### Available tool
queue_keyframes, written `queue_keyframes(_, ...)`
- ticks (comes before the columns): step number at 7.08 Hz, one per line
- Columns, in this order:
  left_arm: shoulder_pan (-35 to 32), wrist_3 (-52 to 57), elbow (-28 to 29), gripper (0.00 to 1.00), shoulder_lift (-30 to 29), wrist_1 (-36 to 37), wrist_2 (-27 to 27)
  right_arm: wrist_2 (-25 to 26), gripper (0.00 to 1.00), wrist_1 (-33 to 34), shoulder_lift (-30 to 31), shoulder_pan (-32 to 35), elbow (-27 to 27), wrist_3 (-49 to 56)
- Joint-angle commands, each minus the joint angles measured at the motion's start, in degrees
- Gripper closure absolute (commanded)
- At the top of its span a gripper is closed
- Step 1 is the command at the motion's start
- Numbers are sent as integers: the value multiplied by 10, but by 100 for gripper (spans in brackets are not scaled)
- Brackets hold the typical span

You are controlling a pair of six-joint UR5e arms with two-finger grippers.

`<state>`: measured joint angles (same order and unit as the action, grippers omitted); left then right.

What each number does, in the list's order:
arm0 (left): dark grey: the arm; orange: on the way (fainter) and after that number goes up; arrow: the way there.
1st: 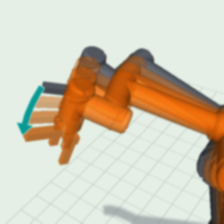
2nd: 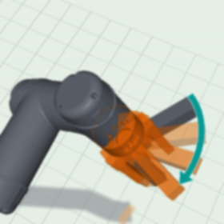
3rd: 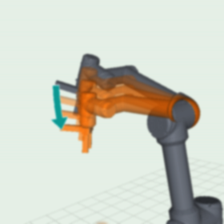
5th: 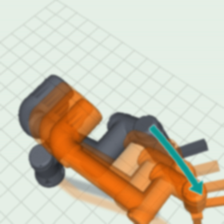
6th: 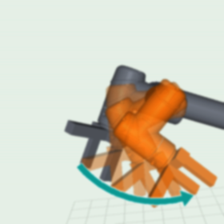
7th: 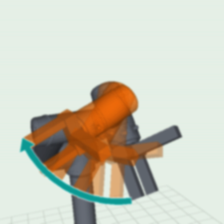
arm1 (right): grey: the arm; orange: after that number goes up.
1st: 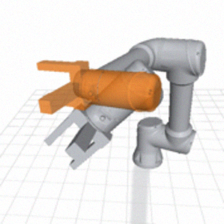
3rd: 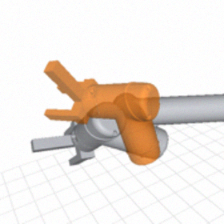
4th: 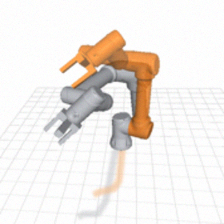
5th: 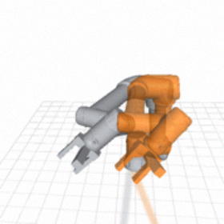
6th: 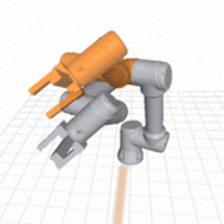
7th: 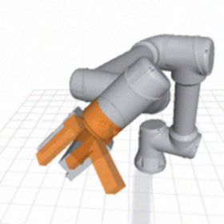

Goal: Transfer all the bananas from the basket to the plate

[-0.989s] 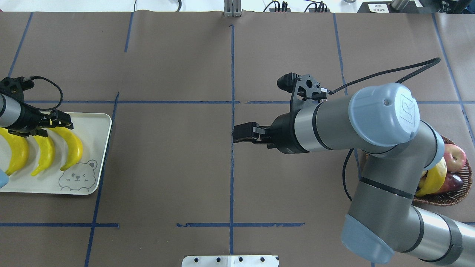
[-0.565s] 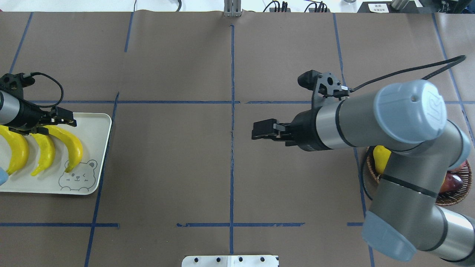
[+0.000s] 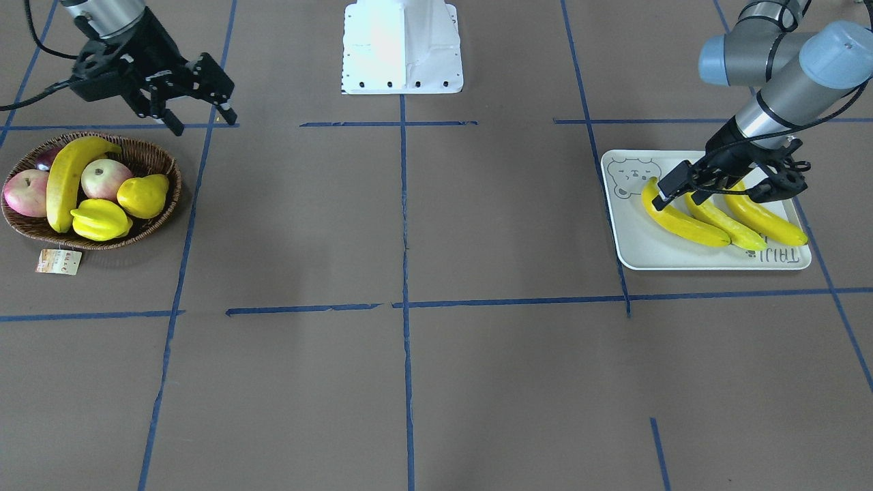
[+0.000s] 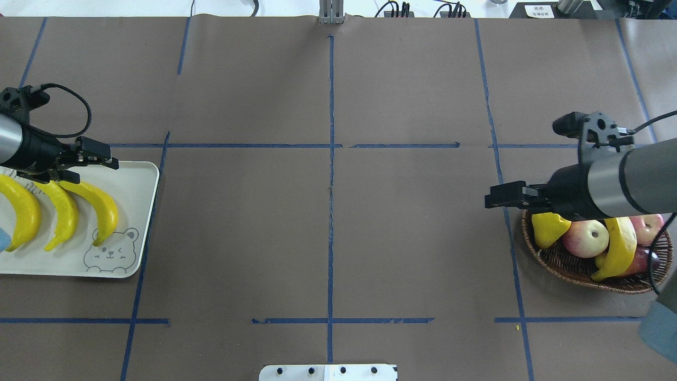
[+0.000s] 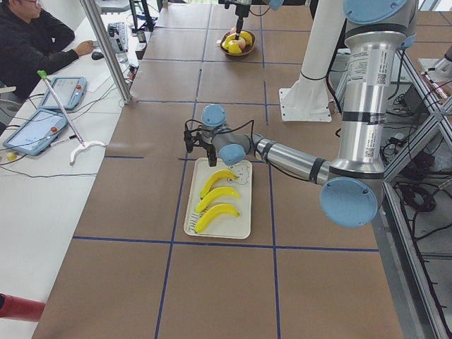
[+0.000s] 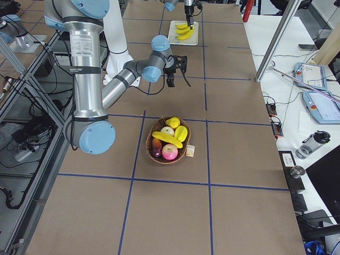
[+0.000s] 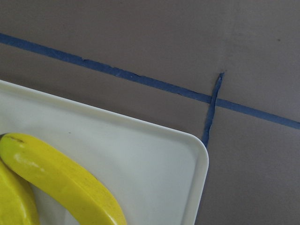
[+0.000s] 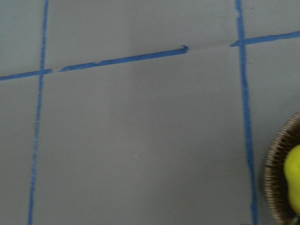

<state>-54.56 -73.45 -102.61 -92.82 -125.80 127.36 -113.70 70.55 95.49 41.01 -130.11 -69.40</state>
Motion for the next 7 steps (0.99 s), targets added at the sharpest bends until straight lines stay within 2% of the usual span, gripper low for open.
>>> queue_keyframes(1, 2, -48, -9, 0, -18, 0, -1, -5, 0, -38, 129, 22, -4, 24)
queue_keyframes(2, 4, -49, -9, 0, -18, -1, -2, -8, 0, -131, 173, 23, 39, 18)
queue_keyframes(3, 4, -49, -8, 0, -21, 0, -2, -32, 0, -185, 187, 46, 83, 16)
queue_keyframes(4, 4, -49, -8, 0, -21, 0, -2, -44, 0, -190, 189, 61, 109, 16)
queue_keyframes(7, 6, -49, -8, 0, -25, 1, -3, -33, 0, -189, 180, 59, 159, 18)
